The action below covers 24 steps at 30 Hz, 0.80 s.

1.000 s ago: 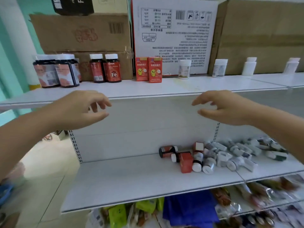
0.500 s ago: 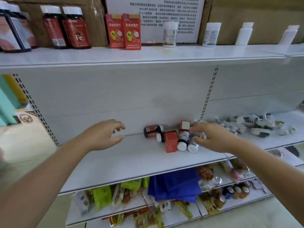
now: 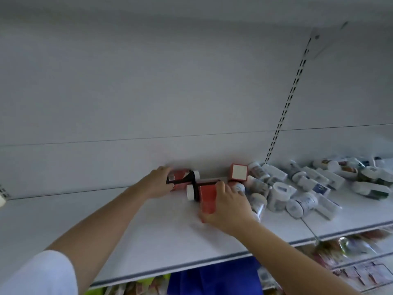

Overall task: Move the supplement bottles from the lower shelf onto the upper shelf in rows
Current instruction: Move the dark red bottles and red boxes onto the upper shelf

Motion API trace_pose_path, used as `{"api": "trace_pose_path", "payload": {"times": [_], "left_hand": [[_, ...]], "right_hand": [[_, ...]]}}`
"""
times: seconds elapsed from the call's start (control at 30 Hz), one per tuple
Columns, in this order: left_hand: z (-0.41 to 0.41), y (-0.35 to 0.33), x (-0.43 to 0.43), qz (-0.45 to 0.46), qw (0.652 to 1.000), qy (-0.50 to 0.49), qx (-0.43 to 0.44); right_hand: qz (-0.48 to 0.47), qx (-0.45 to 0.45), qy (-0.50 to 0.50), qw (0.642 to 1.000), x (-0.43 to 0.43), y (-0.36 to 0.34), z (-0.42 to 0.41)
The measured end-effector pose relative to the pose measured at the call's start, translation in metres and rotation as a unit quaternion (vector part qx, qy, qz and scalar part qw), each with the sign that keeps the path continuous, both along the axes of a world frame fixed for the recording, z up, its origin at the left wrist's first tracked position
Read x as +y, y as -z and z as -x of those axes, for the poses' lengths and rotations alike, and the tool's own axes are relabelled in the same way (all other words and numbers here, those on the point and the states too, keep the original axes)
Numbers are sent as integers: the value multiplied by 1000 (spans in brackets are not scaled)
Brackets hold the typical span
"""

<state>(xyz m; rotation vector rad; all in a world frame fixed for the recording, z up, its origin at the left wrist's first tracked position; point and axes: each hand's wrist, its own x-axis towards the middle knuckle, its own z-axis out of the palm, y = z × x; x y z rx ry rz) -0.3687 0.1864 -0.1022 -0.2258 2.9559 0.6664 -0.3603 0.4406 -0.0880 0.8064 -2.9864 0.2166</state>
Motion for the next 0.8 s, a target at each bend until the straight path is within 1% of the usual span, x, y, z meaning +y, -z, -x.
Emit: {"api": "trace_pose_path", "payload": {"times": [0.07,0.13,0.17,0.2,0.23,0.27,0.37,0.4,0.43,0.47,0.5,0.53,0.57,0.63,0.7,0.77,0.8], "left_hand": [[17,20,-1,5,1000,-1,4],[28,30,3,88,996,0,-11],[32,35,5,132,991,-9,-23],[34,34,10,149,988,-18,-25],[37,35,12,144,989,-29,-33],[36,35,11,120,991,-38,-35],[20,18,5,4,995,-83,-49],[9,7,2,-40,993,-101,-53],[-3,-5,0,-91,987,-119,-49],[-17,-19,-2,-148,979,-136,-43],[-29,-32,-4,-215,965,-149,-32],[-45,-47,-4,-297,941,-162,-23],[-62,-60,-4,-385,908,-162,-26],[-97,-87,-2,-513,846,-139,-36],[-132,-111,4,-584,802,-122,-33],[-164,-134,11,-642,759,-110,-17],[-180,-146,15,-664,740,-109,-11]], "right_hand": [[2,28,12,1000,-3,13,8],[22,24,14,999,-3,20,14],[48,10,14,999,-3,20,15],[83,-10,17,996,-2,18,15],[125,-41,25,991,-1,15,14],[171,-81,38,981,0,9,12],[315,-175,78,930,1,-11,3],[359,-201,88,907,1,-20,-1],[416,-230,92,875,0,-29,-4],[477,-267,97,832,-1,-37,-7],[544,-307,106,774,-2,-47,-13],[594,-343,122,717,-4,-57,-18],[634,-366,138,667,-6,-68,-23],[686,-394,151,593,-8,-91,-38],[705,-417,138,556,-10,-120,-59],[702,-422,130,558,-10,-145,-81],[696,-418,130,569,-10,-156,-92]]}}
